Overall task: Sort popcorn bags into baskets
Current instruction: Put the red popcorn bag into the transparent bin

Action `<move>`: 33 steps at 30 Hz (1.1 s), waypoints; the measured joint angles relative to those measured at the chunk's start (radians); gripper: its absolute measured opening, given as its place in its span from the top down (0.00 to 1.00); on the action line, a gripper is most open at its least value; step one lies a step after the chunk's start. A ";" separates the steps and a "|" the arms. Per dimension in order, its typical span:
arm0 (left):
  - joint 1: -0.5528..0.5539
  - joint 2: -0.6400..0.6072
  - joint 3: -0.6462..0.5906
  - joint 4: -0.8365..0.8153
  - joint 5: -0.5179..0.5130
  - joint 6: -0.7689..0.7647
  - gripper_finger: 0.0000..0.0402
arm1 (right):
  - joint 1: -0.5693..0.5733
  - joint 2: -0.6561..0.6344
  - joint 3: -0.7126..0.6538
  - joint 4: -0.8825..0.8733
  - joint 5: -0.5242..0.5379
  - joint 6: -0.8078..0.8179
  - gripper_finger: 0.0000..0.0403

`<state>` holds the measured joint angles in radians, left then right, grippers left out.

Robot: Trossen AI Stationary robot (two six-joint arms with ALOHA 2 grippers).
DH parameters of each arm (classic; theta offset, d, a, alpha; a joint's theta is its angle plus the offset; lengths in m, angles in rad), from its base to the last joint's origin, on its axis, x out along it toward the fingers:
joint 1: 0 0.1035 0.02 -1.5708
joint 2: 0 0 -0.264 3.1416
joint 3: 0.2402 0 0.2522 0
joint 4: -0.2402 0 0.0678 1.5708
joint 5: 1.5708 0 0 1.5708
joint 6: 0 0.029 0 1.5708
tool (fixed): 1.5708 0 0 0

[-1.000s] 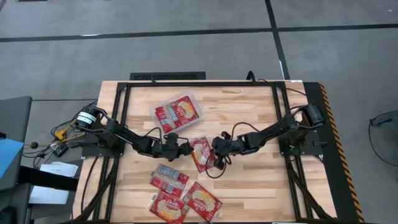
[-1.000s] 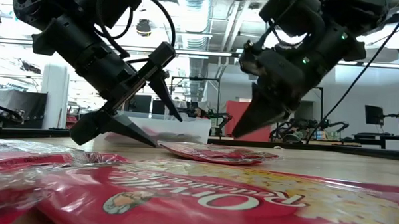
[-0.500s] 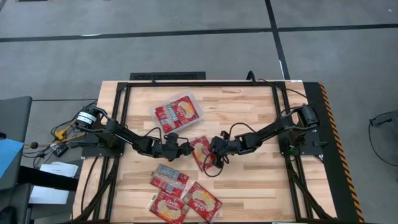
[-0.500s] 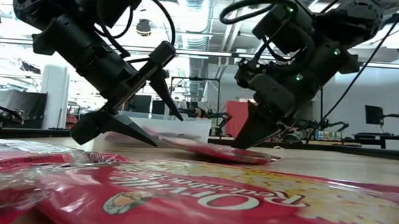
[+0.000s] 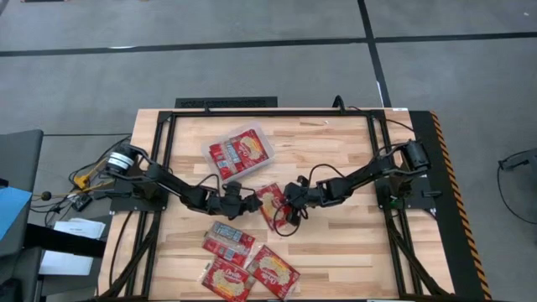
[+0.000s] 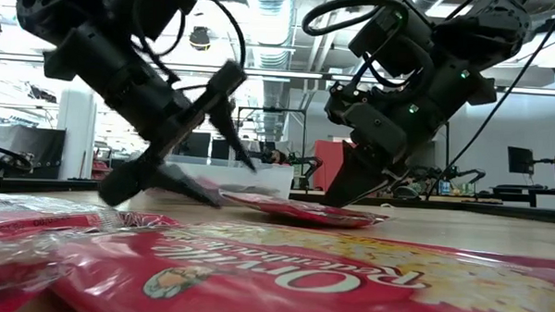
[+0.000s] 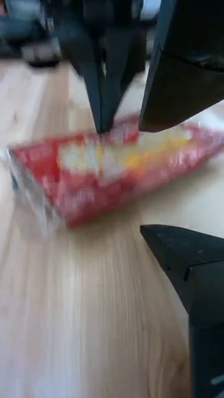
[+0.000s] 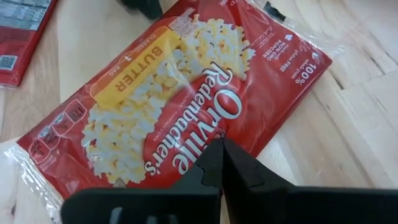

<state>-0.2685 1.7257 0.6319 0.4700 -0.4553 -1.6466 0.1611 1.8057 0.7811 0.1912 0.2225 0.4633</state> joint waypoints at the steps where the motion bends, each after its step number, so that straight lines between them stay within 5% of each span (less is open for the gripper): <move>1: -0.001 0.014 0.002 -0.006 0.001 -0.012 0.39 | 0.000 0.000 0.000 0.005 0.000 0.000 0.95; 20: 0.017 0.161 0.180 -0.025 -0.043 0.042 0.42 | 0.000 0.002 -0.002 0.030 0.002 -0.001 0.97; 24: 0.018 0.167 0.209 -0.063 -0.032 0.047 0.56 | 0.000 0.001 -0.002 0.031 -0.010 -0.001 0.97; 30: 0.018 0.168 0.216 -0.048 -0.025 0.043 0.93 | 0.002 -0.067 -0.003 -0.034 -0.020 -0.001 0.92; 33: 0.018 0.162 0.216 -0.041 -0.010 0.028 0.97 | 0.002 -0.141 -0.002 -0.106 -0.020 -0.022 0.94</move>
<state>-0.2503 1.8876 0.8474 0.4289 -0.4653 -1.6184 0.1631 1.6651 0.7788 0.0848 0.2022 0.4415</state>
